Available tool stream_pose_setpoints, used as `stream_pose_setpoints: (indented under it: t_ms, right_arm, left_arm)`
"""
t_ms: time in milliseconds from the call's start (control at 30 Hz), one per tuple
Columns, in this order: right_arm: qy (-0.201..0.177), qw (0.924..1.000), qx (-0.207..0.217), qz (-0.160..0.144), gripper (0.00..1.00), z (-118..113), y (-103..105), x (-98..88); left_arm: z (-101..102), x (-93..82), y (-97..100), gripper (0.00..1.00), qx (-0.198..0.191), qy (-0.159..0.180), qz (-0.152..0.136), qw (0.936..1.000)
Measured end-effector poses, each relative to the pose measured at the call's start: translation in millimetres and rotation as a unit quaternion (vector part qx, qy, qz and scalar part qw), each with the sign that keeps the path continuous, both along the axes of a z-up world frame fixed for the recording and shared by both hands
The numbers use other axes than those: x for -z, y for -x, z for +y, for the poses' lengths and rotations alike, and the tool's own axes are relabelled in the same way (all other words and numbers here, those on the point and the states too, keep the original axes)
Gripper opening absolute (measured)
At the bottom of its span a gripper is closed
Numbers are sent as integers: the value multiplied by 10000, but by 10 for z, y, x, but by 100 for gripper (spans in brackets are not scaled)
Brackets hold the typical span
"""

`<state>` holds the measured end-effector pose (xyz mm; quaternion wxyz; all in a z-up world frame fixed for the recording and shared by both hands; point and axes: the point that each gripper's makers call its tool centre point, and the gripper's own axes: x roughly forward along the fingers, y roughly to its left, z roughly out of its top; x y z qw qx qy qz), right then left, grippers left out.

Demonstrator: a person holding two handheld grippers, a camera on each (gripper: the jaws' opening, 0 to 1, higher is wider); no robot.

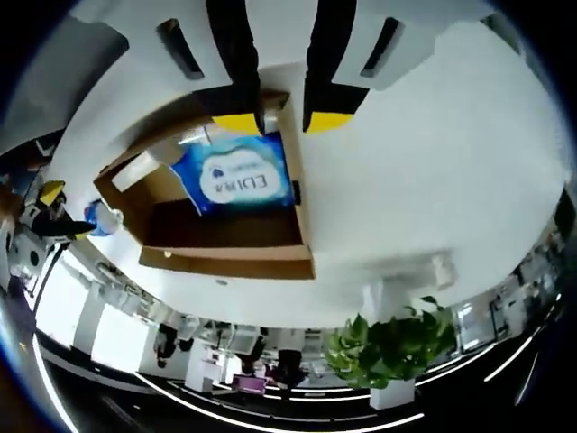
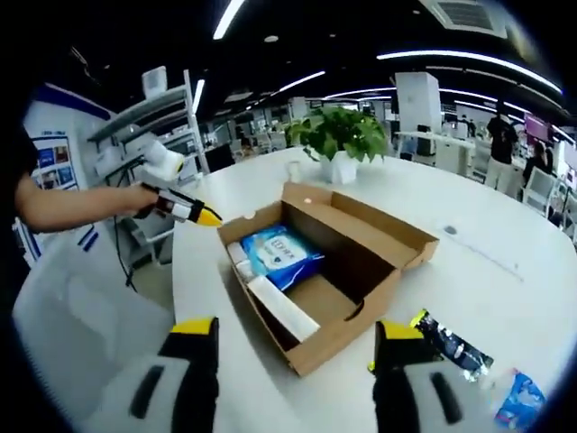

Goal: Operate the shoe box by opening the lid, removing the specified soft item, and placing it in the target area until the item is outside and the box remains undamaged.

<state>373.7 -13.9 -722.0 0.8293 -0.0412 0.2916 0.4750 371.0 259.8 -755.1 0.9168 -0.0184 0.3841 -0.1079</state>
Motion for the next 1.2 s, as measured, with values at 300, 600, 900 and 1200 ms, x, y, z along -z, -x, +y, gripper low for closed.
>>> stream_pose_setpoints:
  t_ms: [300, 600, 900, 1200]
  right_arm:
    - [-18, 9998, 71, 157, 62, 137, -77, 84]
    - [-151, 9988, 183, 437, 48, 364, -186, 153]
    - [-195, 9975, 120, 668, 42, 645, -330, 217]
    - [-202, 9954, 84, 933, 39, 843, -446, 278]
  left_arm:
    - [-16, 81, -26, 5, -76, 57, 179, 9998]
    - [0, 113, -36, 3, -258, 179, 297, 9991]
    - [15, 125, -36, 2, -572, 332, 326, 9973]
    - [27, 134, -56, 2, -590, 284, 321, 9973]
